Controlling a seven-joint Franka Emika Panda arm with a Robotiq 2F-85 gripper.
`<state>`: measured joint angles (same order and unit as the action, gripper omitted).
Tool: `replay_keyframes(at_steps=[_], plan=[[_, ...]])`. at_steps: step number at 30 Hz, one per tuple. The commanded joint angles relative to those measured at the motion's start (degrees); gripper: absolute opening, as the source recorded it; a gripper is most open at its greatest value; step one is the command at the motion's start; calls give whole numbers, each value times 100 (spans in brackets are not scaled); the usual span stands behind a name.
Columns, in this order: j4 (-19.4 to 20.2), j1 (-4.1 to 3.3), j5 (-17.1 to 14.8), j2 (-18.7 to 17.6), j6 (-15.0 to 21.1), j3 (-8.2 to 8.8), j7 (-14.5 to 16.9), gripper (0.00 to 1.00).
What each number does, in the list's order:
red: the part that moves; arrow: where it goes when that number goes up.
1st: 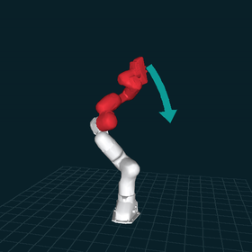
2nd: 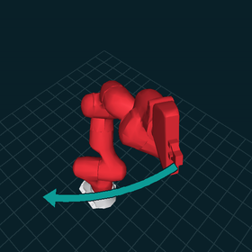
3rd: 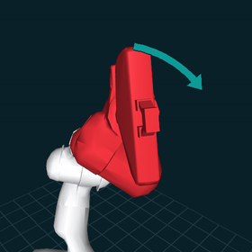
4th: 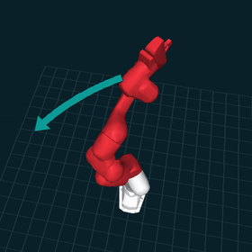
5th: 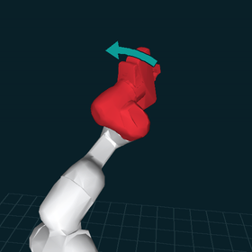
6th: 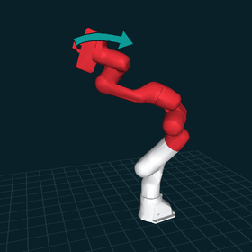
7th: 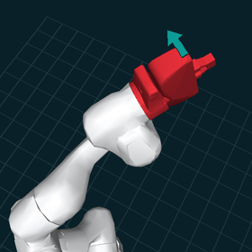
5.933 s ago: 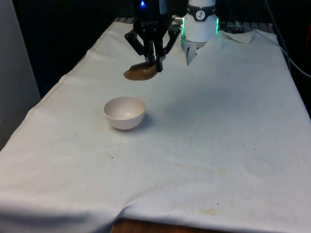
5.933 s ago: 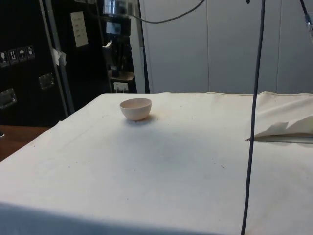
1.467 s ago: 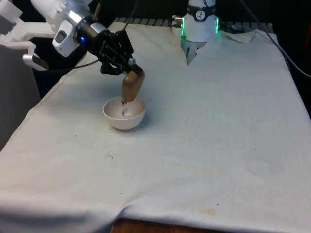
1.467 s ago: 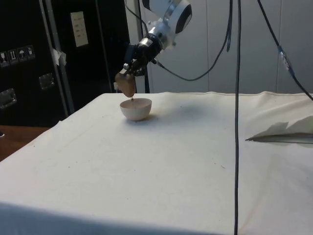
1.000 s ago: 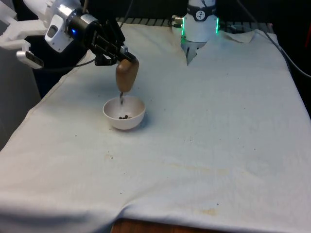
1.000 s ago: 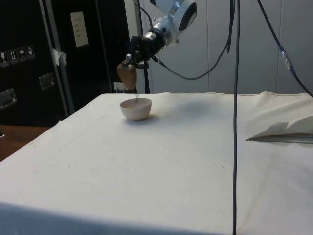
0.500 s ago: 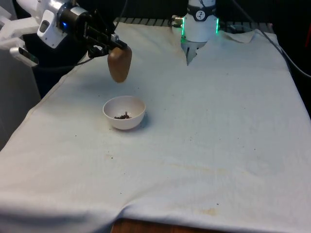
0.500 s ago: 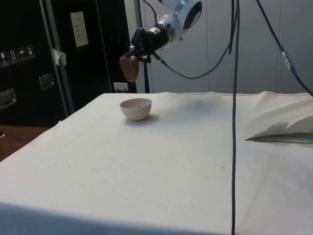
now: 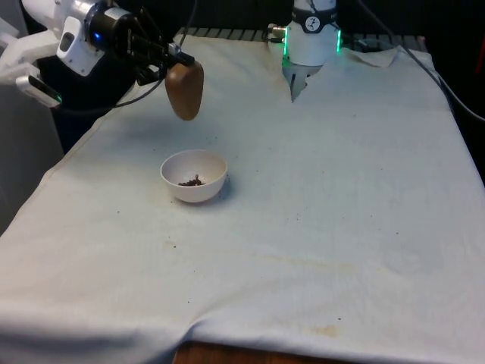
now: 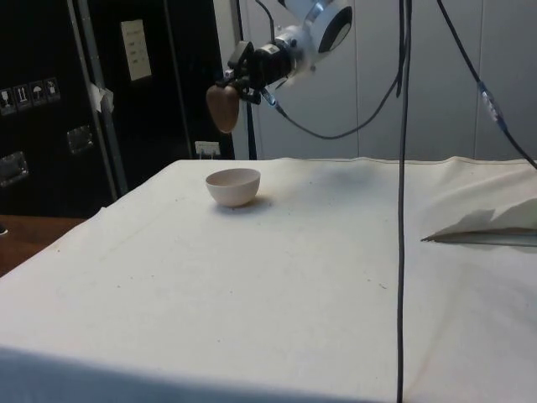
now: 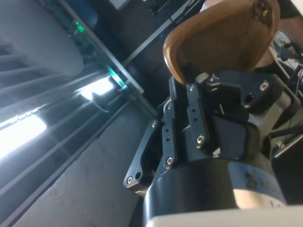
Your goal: Pour the coffee beans from the cup into the bowl.
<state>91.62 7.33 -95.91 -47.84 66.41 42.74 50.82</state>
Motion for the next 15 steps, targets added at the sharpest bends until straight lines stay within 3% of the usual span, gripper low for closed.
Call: replay_keyframes(at_steps=[1,7,8,9,15], plan=[[-40,52,-63,-34,-74,-46,-80,2],[-29,69,-241,-103,-241,-52,-132,2],[6,17,-246,-97,-229,0,-74,2],[-29,69,-309,-132,-292,-52,-155,2],[-29,69,-510,-218,-441,-52,-223,2]])
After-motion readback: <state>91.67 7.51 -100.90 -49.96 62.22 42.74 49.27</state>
